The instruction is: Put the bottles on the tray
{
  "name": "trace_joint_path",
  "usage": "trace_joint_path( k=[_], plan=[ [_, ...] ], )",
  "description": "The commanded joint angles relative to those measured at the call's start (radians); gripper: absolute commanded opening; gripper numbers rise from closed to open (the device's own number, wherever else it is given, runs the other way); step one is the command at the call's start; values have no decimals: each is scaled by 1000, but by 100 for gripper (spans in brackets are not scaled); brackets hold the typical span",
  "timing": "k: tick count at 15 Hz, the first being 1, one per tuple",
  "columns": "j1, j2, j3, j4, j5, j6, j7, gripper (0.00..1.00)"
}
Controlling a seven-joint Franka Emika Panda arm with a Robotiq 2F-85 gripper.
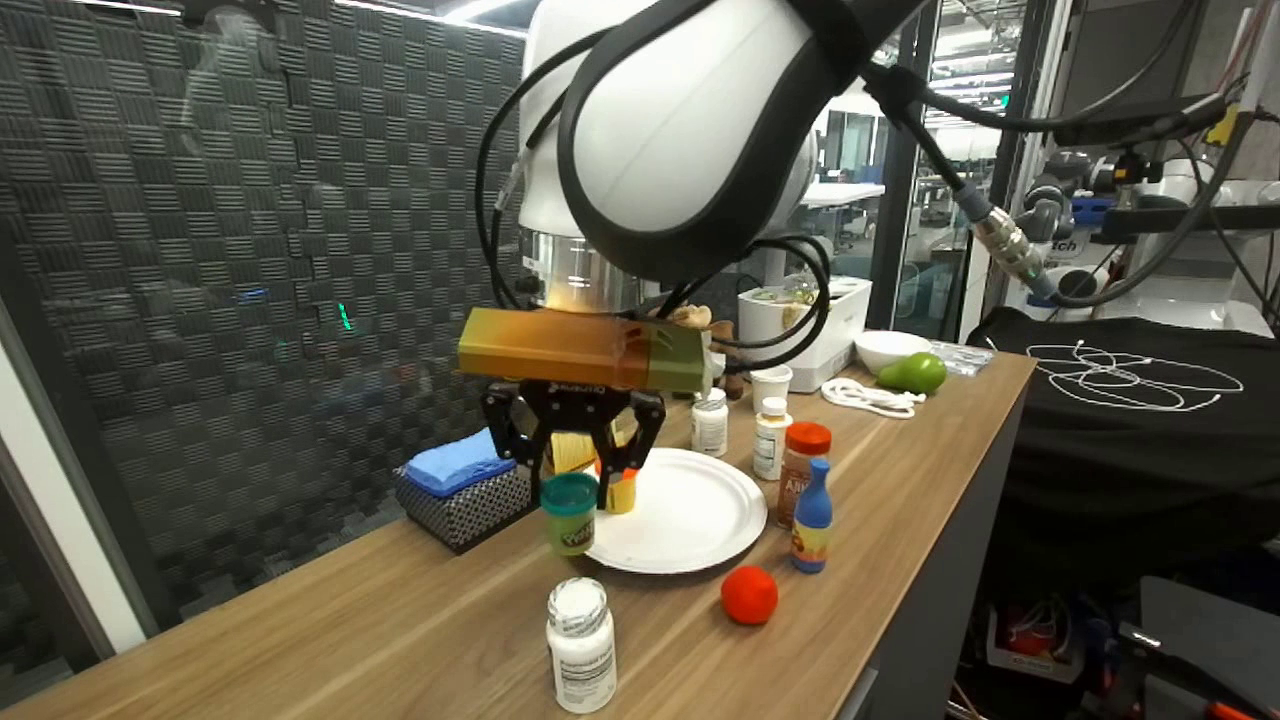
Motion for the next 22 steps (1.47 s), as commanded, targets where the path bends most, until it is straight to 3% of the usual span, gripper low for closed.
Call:
trace_joint_path(
  k=[1,6,17,22],
  plan=[
    [-26,12,-13,20,-2,5,-2,28],
    [-46,75,-22,52,5,-3,-9,28],
    [-22,128,-104,101,-82,-1,63,28],
    [-36,133,-95,102,-50,12,55,28]
  ],
)
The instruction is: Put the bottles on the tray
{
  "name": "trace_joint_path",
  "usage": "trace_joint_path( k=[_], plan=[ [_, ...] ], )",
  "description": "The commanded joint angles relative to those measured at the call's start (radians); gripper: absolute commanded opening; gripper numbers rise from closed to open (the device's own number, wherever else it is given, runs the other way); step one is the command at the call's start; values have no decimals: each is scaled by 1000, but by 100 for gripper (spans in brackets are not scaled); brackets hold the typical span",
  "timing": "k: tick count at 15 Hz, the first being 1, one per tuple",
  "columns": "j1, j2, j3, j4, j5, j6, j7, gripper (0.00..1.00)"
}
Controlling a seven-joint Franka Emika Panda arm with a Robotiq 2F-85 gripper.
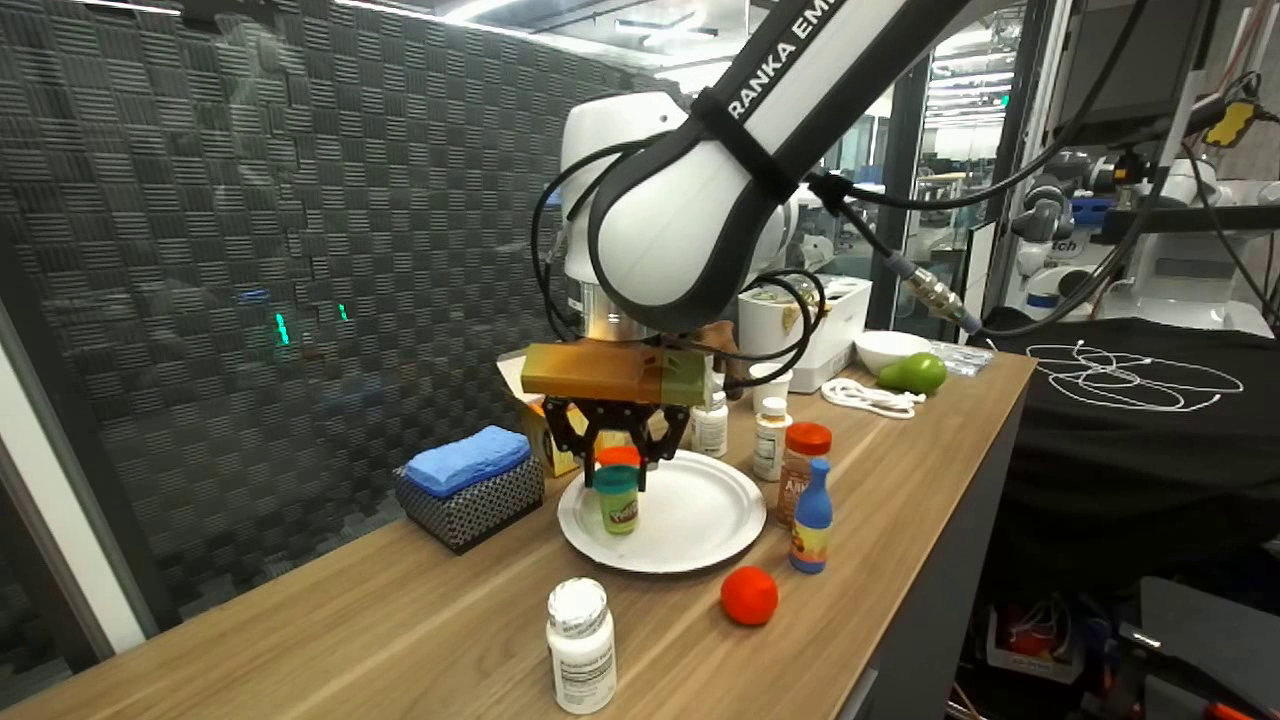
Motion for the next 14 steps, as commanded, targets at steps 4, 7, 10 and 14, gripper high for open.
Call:
trace_joint_path(
  k=[4,7,10,14],
  plan=[
    [-3,6,21,17,36,26,4,28],
    [2,12,29,18,44,31,7,28],
    [25,23,10,20,5,24,29,28],
    [40,31,-1,22,-27,20,38,28]
  ],
)
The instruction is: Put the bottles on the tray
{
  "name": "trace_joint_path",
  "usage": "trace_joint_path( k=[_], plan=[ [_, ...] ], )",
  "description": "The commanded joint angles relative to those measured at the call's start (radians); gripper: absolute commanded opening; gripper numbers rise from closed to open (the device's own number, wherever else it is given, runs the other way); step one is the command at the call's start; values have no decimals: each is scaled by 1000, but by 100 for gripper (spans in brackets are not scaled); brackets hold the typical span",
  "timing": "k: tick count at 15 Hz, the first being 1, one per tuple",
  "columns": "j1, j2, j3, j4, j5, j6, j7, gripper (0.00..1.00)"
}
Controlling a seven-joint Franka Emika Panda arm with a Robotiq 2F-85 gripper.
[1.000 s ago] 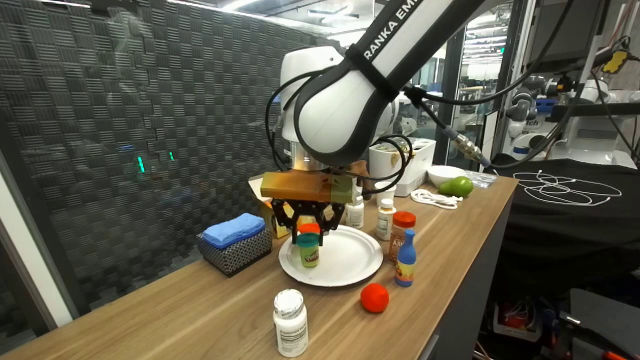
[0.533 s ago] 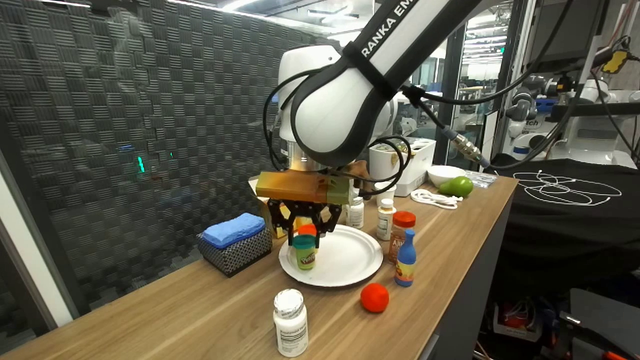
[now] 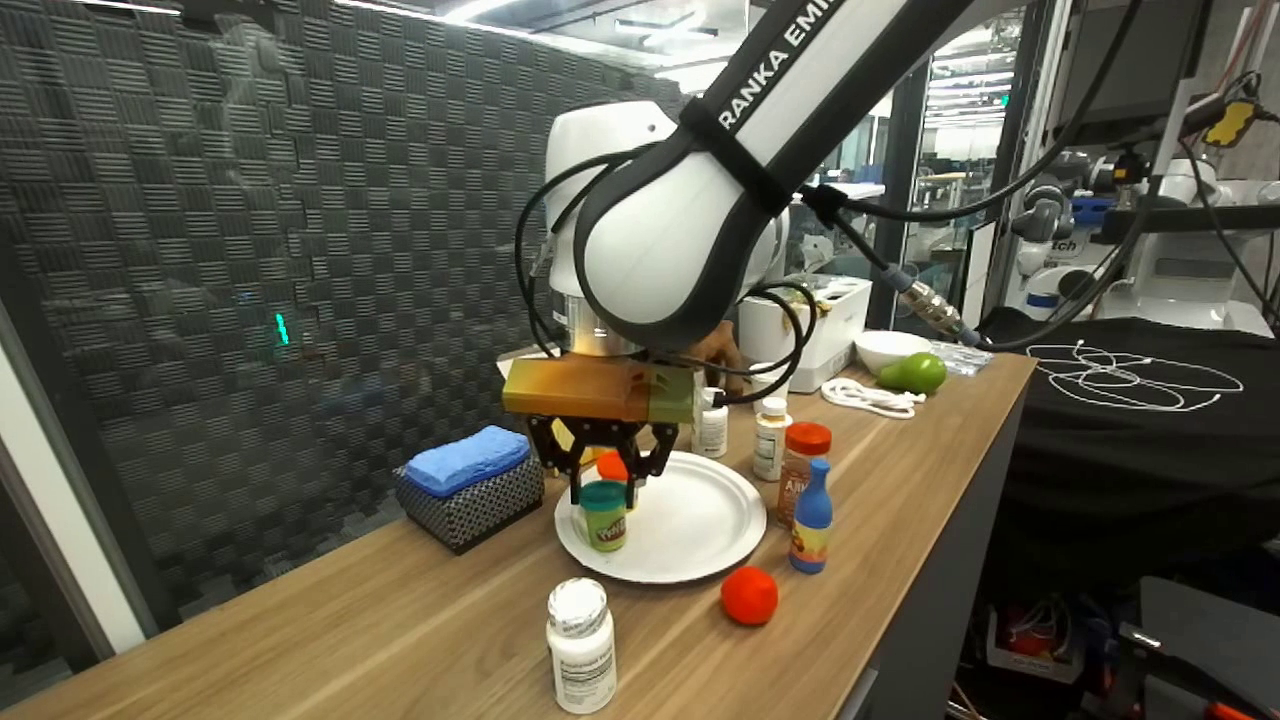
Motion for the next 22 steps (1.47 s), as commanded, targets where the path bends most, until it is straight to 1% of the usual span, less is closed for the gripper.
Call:
trace_joint_path(
  k=[1,2,3,4,7,8,9,10,12,14,15,17,18,20,22],
  plan=[
    [27,17,-20,21,-38,5,34,28],
    [28,17,-20,22,-45,3,32,28],
    [30,14,-20,21,-54,-3,28,78],
    [32,7,-19,17,-59,-5,26,79],
    [44,-53,-5,-31,-88,-8,-3,99],
    [49,-76,4,-48,-92,-13,-17,100],
    [69,-112,-3,-73,-128,-24,-4,100],
    [78,-148,4,-99,-148,-22,-7,100],
    [86,-231,39,-155,-154,-1,-21,100],
    [71,-292,100,-190,-107,-6,-84,100],
    [58,-311,136,-203,-61,-5,-136,100],
    [48,-322,189,-214,32,-38,-231,100],
    [50,-324,205,-218,67,-56,-265,100],
    [56,-306,227,-212,99,-103,-320,100],
    [60,-281,234,-202,92,-125,-345,100]
  ],
)
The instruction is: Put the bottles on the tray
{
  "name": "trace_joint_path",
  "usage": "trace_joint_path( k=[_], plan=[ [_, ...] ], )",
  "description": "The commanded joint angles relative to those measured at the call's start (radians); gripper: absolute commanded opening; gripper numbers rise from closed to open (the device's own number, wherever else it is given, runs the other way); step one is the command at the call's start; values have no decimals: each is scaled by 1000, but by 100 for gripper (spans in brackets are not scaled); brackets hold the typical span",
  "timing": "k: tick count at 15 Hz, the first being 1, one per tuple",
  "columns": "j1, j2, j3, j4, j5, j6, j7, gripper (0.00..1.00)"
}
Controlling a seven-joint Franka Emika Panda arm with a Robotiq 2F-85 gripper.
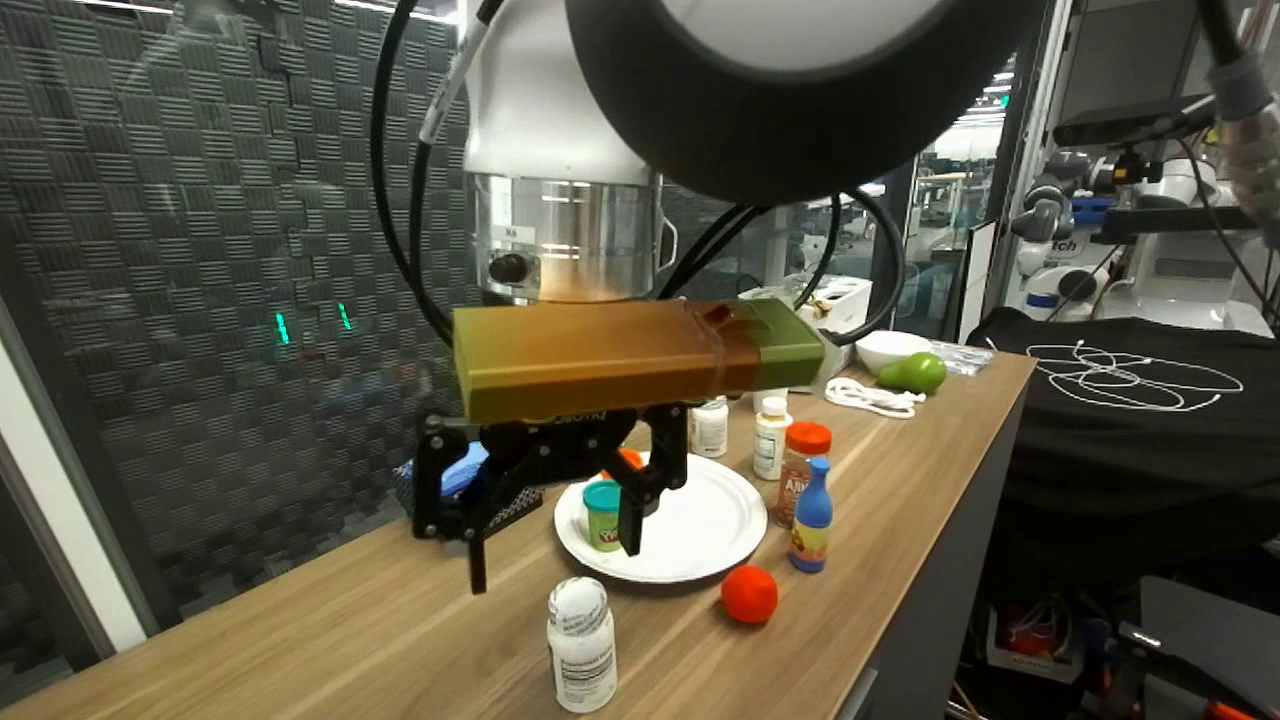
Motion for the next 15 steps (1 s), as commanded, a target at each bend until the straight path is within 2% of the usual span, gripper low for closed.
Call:
trace_joint_path(
  k=[1,9,15],
  plan=[
    [-8,24,21,13,2,-43,-67,100],
    [10,95,-12,53,-133,-5,-61,100],
    [8,152,-28,93,-136,22,-78,100]
  ],
)
